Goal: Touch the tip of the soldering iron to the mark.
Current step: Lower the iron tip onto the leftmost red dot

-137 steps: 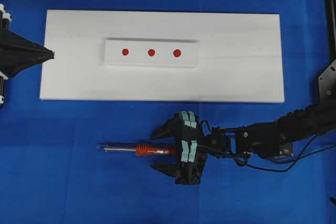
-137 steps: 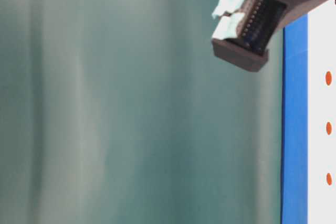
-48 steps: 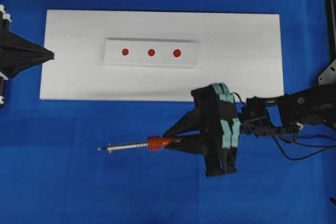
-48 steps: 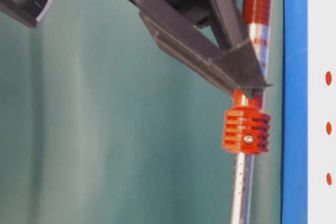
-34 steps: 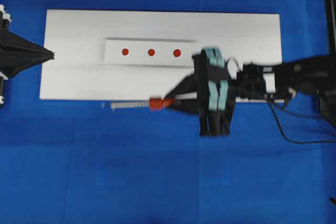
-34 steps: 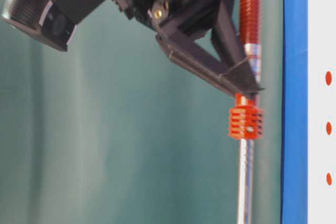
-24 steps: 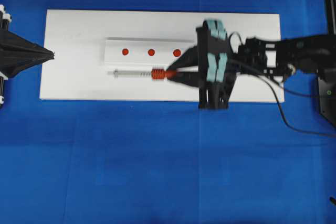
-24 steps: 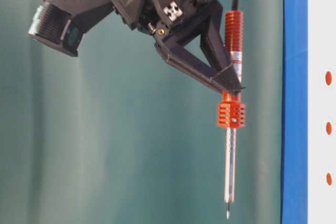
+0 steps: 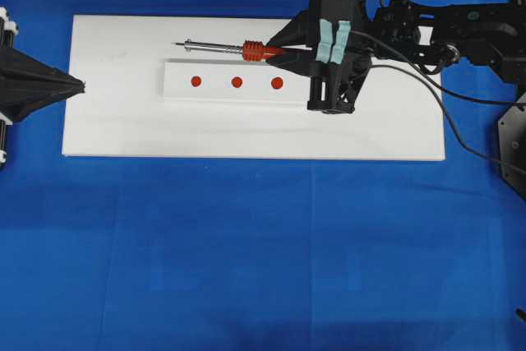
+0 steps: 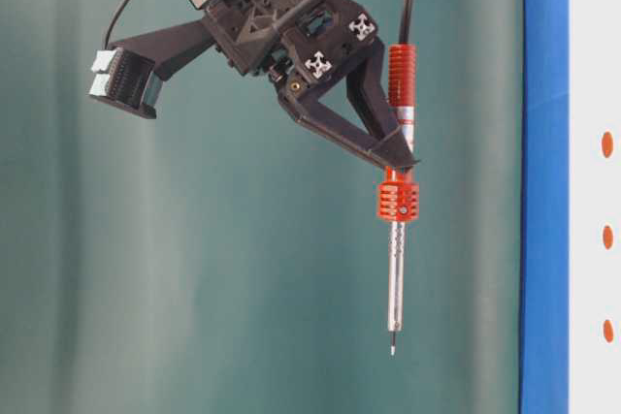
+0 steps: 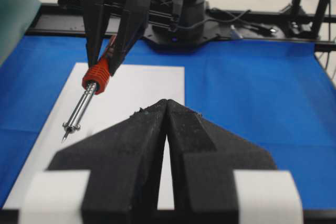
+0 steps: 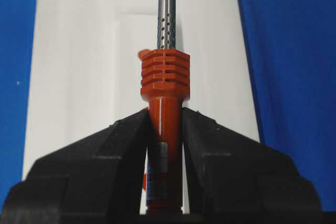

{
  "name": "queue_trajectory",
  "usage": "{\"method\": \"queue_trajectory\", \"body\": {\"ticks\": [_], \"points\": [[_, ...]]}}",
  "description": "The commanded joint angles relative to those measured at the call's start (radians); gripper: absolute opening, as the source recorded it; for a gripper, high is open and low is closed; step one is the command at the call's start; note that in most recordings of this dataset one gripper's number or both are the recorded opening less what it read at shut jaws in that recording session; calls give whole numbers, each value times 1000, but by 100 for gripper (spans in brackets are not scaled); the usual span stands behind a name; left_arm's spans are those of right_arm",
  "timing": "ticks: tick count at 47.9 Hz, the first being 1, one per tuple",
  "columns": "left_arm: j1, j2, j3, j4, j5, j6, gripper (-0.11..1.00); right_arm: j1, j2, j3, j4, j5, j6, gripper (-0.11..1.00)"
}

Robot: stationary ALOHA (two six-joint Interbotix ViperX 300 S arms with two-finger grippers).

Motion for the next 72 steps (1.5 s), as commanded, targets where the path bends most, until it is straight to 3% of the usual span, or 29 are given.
{"method": "queue_trajectory", "body": {"ticks": [1, 17, 24, 72], "points": [[2, 5, -9, 0, -6, 0, 0, -5, -15, -29, -3, 12, 2, 6], [2, 5, -9, 0, -6, 0, 0, -49, -9, -57, -3, 209, 9, 6], [0, 5, -9, 0, -5, 0, 0, -55, -8, -60, -32, 259, 9, 6], [0, 5, -11, 0, -8, 0, 0, -55, -6, -58, -41, 268, 11, 6]]}}
